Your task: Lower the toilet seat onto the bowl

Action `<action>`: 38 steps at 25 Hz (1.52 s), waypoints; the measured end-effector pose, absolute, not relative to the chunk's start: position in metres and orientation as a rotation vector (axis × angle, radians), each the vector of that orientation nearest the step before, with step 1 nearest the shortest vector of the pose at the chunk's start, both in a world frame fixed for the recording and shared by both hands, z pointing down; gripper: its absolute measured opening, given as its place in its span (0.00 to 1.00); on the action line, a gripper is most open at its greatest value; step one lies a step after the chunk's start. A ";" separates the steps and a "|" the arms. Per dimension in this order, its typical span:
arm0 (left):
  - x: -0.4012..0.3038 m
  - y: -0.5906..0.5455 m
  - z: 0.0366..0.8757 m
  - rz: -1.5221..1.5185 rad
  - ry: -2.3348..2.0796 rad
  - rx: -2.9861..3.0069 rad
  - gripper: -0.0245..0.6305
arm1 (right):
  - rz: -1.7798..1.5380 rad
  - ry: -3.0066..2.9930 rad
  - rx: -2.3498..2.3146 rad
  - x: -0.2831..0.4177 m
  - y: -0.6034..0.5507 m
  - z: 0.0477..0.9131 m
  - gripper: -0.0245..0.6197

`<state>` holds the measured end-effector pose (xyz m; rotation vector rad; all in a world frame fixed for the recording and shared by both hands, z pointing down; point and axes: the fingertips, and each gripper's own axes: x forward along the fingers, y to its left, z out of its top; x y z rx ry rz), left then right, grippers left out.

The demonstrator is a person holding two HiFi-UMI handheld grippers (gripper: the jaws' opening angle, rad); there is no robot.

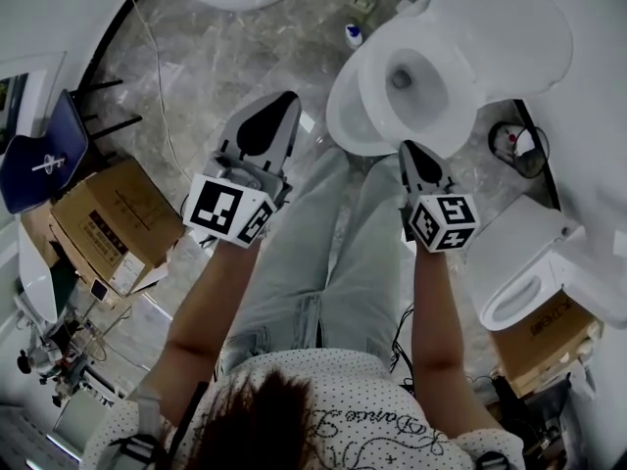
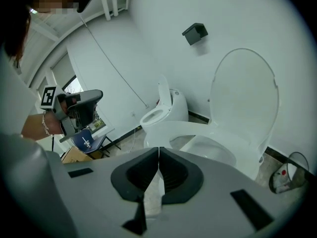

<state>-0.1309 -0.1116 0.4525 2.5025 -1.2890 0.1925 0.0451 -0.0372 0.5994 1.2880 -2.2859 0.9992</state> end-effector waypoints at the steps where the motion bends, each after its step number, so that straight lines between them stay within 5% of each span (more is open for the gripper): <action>1: -0.132 -0.110 0.457 0.197 -1.292 2.498 0.06 | 1.011 -2.291 1.282 0.043 -0.034 0.603 0.06; 38: -0.155 -0.102 0.645 0.248 -1.336 2.397 0.05 | 1.216 -2.140 0.935 -0.037 0.020 0.851 0.06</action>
